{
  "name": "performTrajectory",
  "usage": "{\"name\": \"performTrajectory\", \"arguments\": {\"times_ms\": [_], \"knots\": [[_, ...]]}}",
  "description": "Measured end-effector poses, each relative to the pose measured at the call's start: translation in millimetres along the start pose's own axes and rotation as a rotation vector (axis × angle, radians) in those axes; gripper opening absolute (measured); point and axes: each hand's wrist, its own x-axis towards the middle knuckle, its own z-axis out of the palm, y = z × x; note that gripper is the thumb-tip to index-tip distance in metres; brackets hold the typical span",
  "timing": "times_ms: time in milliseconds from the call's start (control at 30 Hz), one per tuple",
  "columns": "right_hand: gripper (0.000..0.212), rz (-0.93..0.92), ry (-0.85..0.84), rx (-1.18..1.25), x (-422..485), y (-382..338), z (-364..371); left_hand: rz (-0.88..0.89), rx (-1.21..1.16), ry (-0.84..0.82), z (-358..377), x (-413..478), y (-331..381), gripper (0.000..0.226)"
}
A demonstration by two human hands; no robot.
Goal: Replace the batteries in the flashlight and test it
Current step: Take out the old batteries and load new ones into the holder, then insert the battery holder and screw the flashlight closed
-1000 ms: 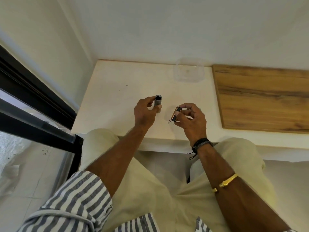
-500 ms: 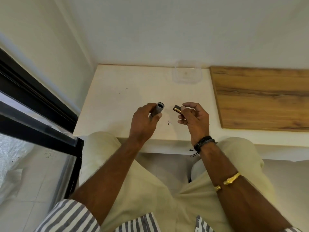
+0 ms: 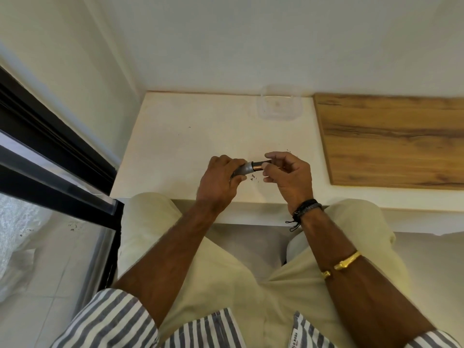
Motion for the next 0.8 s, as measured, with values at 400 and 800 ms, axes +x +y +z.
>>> {"name": "performTrajectory", "arguments": {"times_ms": [400,800], "knots": [[0.006,-0.046,0.08,-0.214,-3,18,3,0.024,0.004,-0.024,8,-1,6,0.034],[0.032,-0.016,0.273,-0.696,43,36,-25,0.0,-0.074,-0.034,12,3,5,0.028]]}}
